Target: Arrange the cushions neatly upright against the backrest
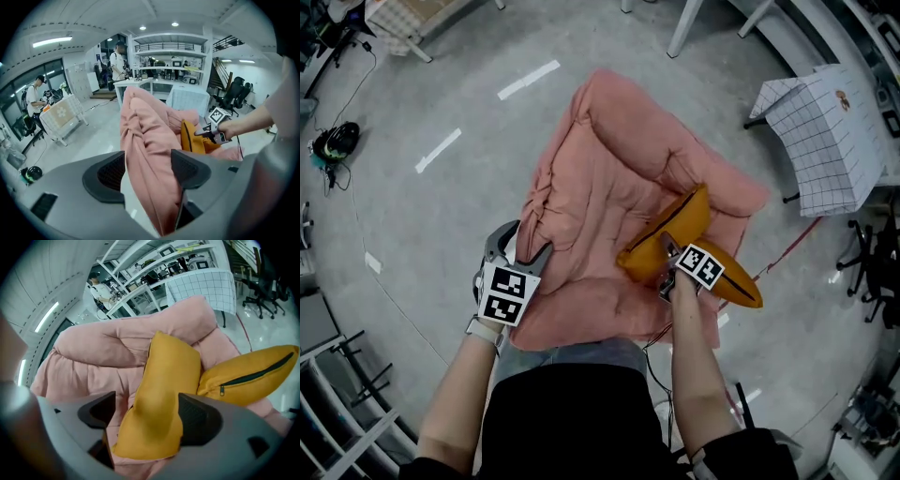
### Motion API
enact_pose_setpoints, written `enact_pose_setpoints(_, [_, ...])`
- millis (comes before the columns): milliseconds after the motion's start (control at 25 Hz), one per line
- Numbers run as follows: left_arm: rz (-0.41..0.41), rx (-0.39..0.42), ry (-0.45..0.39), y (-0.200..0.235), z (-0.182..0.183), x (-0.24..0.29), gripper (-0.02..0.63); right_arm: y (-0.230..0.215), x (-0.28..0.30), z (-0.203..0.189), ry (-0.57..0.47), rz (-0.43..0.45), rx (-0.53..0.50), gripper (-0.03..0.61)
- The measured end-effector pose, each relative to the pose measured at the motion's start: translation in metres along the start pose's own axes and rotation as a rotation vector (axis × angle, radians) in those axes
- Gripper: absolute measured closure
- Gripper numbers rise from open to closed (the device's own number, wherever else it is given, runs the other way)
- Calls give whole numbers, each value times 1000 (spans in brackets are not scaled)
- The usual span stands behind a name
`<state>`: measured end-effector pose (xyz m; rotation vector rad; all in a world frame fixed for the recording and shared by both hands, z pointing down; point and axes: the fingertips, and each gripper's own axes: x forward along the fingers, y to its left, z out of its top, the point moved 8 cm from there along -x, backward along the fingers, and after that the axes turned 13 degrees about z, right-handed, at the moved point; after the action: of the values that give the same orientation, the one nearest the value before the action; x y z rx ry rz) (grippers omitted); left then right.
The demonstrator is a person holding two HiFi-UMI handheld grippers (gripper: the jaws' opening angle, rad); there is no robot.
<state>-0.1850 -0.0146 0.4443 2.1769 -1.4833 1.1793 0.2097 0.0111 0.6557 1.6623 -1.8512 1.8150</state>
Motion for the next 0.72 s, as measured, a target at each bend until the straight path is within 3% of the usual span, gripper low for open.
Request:
enact_pose_setpoints(160, [3, -84, 53, -1, -14, 13, 307, -25, 22, -5, 35, -78, 21, 160])
enact_pose_setpoints(440, [-23, -147, 161, -8, -34, 36, 308, -41, 46, -13, 60, -99, 9, 158])
enact_pose_setpoints(720, [-4, -128, 204, -14, -42, 45, 331, -40, 41, -15, 96, -86, -61, 298])
